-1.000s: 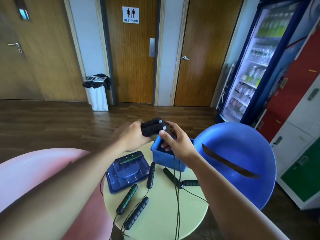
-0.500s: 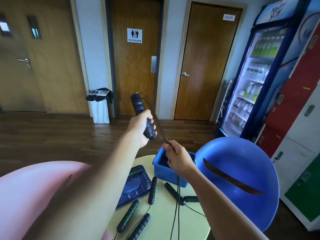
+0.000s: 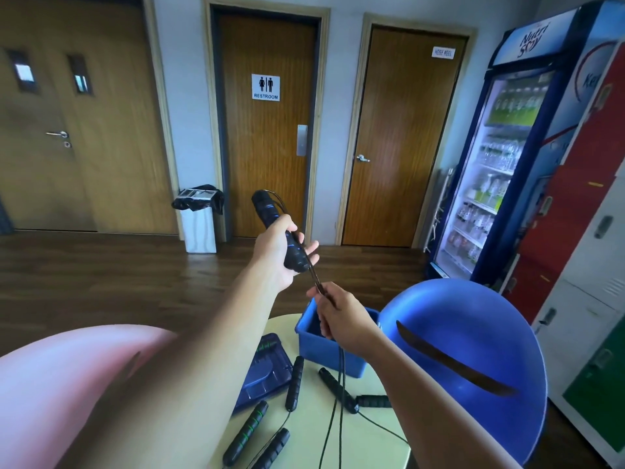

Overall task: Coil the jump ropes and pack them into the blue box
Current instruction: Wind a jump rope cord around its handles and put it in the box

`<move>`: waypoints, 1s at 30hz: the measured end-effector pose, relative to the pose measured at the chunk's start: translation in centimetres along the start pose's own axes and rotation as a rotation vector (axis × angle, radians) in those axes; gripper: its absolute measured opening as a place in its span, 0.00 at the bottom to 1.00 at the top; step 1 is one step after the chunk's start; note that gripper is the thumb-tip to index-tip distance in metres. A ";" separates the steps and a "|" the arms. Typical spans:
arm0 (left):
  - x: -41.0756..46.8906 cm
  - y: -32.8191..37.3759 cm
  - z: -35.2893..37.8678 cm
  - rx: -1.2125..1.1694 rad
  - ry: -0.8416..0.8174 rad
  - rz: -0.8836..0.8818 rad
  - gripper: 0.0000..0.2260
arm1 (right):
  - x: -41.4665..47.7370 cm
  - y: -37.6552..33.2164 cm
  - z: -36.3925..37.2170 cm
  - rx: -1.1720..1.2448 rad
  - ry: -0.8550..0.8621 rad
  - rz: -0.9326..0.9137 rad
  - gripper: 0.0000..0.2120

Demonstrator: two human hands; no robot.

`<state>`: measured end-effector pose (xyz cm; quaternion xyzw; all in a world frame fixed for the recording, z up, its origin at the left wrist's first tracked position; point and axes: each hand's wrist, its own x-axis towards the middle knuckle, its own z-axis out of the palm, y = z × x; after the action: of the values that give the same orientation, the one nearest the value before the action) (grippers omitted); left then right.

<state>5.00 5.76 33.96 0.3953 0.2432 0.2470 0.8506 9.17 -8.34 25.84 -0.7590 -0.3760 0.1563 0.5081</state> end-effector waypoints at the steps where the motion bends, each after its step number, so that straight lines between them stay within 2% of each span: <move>1: 0.1 0.0 0.1 -0.008 0.008 0.007 0.05 | 0.1 0.0 -0.2 -0.020 0.004 0.002 0.09; 4: 1.1 -0.2 -0.3 0.126 0.100 0.082 0.09 | 0.0 0.7 -0.9 -0.165 -0.067 0.032 0.09; 6: 2.2 -0.5 -1.4 0.366 0.169 0.188 0.20 | -0.3 1.3 -1.4 -0.293 -0.137 0.056 0.11; 8: 2.7 -0.9 -2.8 0.782 0.241 0.326 0.27 | -0.4 1.8 -2.2 -0.452 -0.165 0.037 0.12; 10: 2.5 -1.6 -4.2 1.307 0.271 0.449 0.25 | -0.3 1.9 -3.1 -0.562 -0.162 0.013 0.09; 12: 2.8 -2.2 -5.4 1.677 0.193 0.520 0.22 | 0.0 1.4 -4.1 -0.629 -0.137 -0.032 0.07; 14: 3.5 -2.8 -6.5 1.820 -0.086 0.467 0.22 | 0.4 0.5 -5.4 -0.659 -0.101 -0.093 0.07; 16: 3.5 -3.5 -7.0 1.761 -0.476 0.301 0.22 | 1.0 -0.2 -6.6 -0.615 -0.042 -0.123 0.05; 18: 2.2 -4.2 -6.4 1.524 -0.683 0.021 0.25 | 1.7 -0.3 -7.7 -0.529 0.019 -0.158 0.03; 20: 1.1 -4.5 -5.5 1.268 -0.750 -0.227 0.33 | 2.0 -0.2 -8.5 -0.393 0.047 -0.167 0.05; 21: 0.8 -4.4 -5.1 1.145 -0.804 -0.268 0.33 | 2.0 -0.1 -8.7 -0.276 0.056 -0.150 0.06; 24: -0.1 -3.0 -4.5 0.810 -0.951 -0.294 0.26 | 1.7 1.0 -9.1 0.082 0.062 -0.078 0.07; 26: -0.6 -2.1 -4.2 0.668 -1.009 -0.326 0.23 | 1.5 2.4 -8.6 0.171 0.066 -0.055 0.08; 28: -0.8 -1.5 -3.9 0.586 -1.001 -0.334 0.22 | 1.3 3.4 -7.6 0.236 0.092 -0.010 0.09; 30: -0.5 -0.9 -3.7 0.540 -0.912 -0.312 0.23 | 1.1 3.9 -6.4 0.269 0.110 0.030 0.08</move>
<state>2.56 6.99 31.29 0.6257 -0.0392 -0.1494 0.7646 15.45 -12.52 25.34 -0.6971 -0.3118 0.1707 0.6227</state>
